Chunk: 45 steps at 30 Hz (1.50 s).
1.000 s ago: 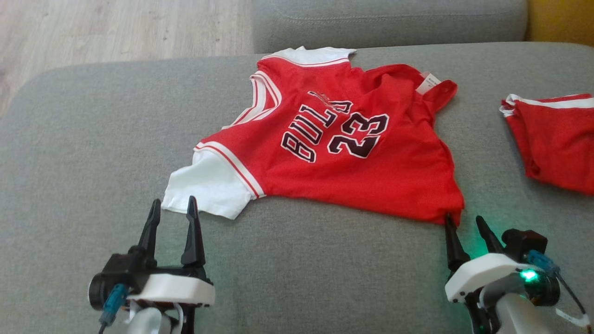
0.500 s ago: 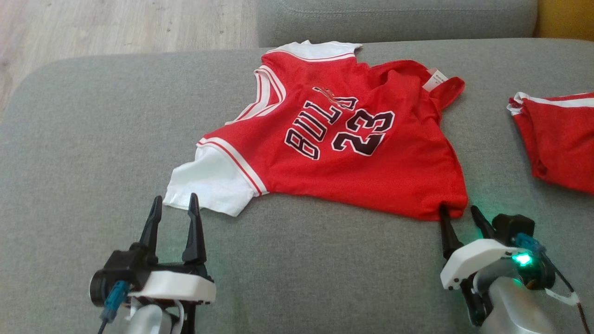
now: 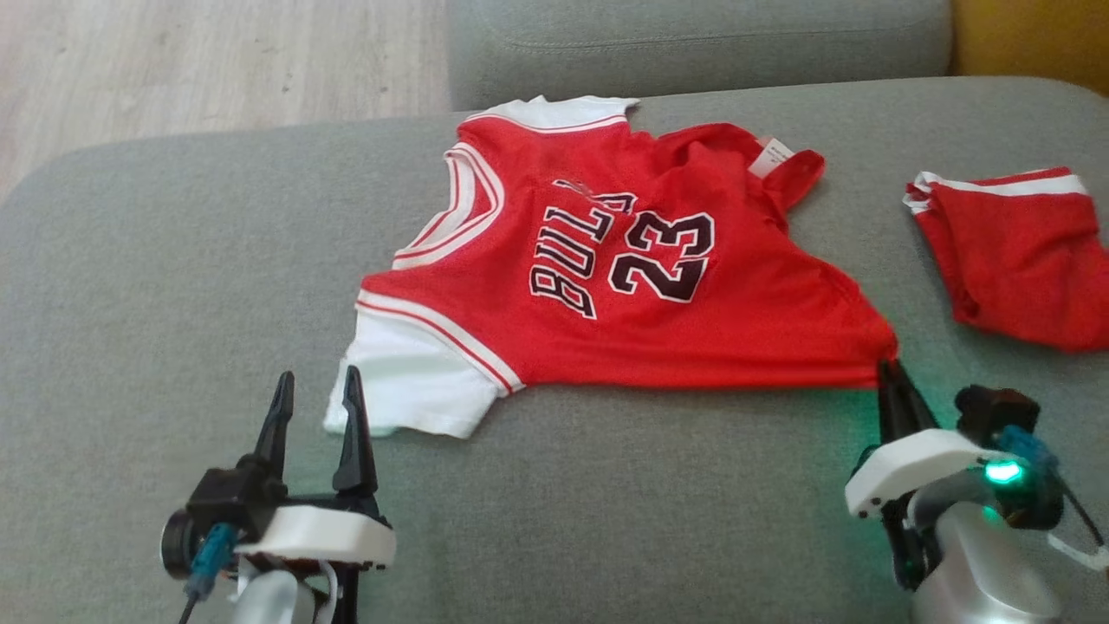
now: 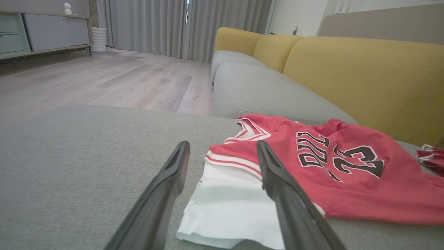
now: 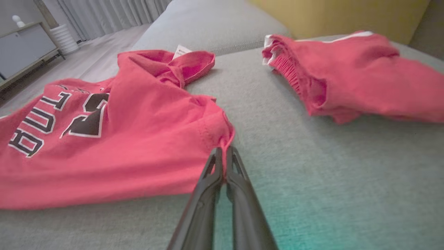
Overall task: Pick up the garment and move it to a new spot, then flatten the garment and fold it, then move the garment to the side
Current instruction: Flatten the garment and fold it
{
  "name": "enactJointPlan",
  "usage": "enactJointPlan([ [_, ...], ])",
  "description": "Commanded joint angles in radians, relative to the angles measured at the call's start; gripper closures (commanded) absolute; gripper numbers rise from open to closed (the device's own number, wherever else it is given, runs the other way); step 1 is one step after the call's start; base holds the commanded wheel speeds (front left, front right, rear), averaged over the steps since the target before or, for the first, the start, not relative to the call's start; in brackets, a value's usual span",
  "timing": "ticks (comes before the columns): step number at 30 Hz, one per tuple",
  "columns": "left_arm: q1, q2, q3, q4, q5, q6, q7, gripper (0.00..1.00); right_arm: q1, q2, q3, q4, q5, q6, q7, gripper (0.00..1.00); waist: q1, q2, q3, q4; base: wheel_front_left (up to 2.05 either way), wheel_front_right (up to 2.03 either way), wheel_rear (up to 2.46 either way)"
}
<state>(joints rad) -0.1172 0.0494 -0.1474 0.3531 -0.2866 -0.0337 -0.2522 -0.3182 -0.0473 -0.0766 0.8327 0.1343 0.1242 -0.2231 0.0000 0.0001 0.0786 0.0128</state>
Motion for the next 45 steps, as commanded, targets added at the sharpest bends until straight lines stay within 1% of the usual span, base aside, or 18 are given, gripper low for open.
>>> enactJointPlan([
  [1,-0.025,0.002,0.036,-0.015,0.014,0.005,-0.01,0.0,-0.02,-0.003,0.004,-0.044,-0.014,0.007,-0.019,1.0,0.0,-0.0001,-0.003,-0.011,0.0,0.0,0.0],
  [4,-0.028,0.002,0.02,0.027,0.012,0.003,-0.009,0.0,-0.013,-0.003,0.002,-0.065,-0.014,0.007,-0.008,1.0,0.0,-0.0001,-0.003,-0.022,0.0,0.0,0.0],
  [10,-0.051,0.001,-0.022,0.102,0.005,0.002,0.018,0.0,0.003,-0.003,0.04,-0.106,0.024,0.007,0.009,1.0,0.0,-0.0001,0.006,-0.037,0.0,0.0,0.0],
  [14,-0.072,0.001,-0.035,0.143,0.002,0.015,0.048,0.0,0.014,-0.003,0.061,-0.129,0.038,0.007,0.014,1.0,0.0,-0.0001,0.013,-0.042,0.0,0.0,0.0],
  [16,-0.085,0.002,-0.025,0.165,0.001,0.04,0.058,0.0,0.017,-0.003,0.068,-0.14,0.041,0.007,0.017,1.0,0.0,-0.0001,0.016,-0.044,0.0,0.0,0.0],
  [20,-0.119,0.012,0.011,0.214,-0.002,0.108,0.085,0.0,0.022,-0.003,0.084,-0.164,0.047,0.007,0.021,1.0,0.0,-0.0001,0.023,-0.05,0.0,0.0,0.0],
  [22,-0.133,0.022,0.015,0.242,0.003,0.128,0.11,0.0,0.025,-0.003,0.09,-0.174,0.05,0.007,0.023,1.0,0.0,-0.0001,0.026,-0.053,0.0,0.0,0.0],
  [23,-0.146,0.029,0.011,0.267,0.006,0.136,0.141,0.0,0.028,-0.003,0.093,-0.184,0.052,0.007,0.026,1.0,0.0,-0.0001,0.03,-0.055,0.0,0.0,0.0],
  [29,-0.157,0.034,-0.009,0.301,0.003,0.119,0.196,0.0,0.036,-0.003,0.094,-0.202,0.056,0.007,0.033,1.0,0.0,-0.0001,0.035,-0.056,0.0,0.0,0.0],
  [35,-0.164,0.036,-0.016,0.317,-0.006,0.117,0.219,0.0,0.043,-0.003,0.092,-0.215,0.058,0.007,0.038,1.0,0.0,-0.0001,0.039,-0.055,0.0,0.0,0.0],
  [36,-0.166,0.036,-0.019,0.322,-0.008,0.113,0.228,0.28,0.043,-0.003,0.093,-0.216,0.057,0.007,0.039,1.0,0.0,-0.0001,0.04,-0.055,0.0,0.0,0.0],
  [37,-0.168,0.037,-0.022,0.325,-0.01,0.108,0.236,0.87,0.044,-0.003,0.093,-0.216,0.057,0.007,0.04,1.0,0.0,-0.0001,0.039,-0.055,0.0,0.0,0.0],
  [38,-0.169,0.038,-0.024,0.327,-0.011,0.103,0.24,1.0,0.045,-0.003,0.094,-0.217,0.056,0.007,0.041,1.0,0.0,-0.0001,0.038,-0.054,0.0,0.0,0.0],
  [42,-0.17,0.038,-0.024,0.304,-0.028,0.084,0.217,1.0,0.046,-0.003,0.096,-0.218,0.055,0.007,0.047,1.0,0.0,-0.0001,0.033,-0.054,0.0,0.0,0.0],
  [45,-0.168,0.034,-0.017,0.262,-0.053,0.055,0.173,1.0,0.045,-0.003,0.104,-0.226,0.055,0.007,0.05,1.0,0.0,-0.0001,0.023,-0.055,0.0,0.0,0.0],
])
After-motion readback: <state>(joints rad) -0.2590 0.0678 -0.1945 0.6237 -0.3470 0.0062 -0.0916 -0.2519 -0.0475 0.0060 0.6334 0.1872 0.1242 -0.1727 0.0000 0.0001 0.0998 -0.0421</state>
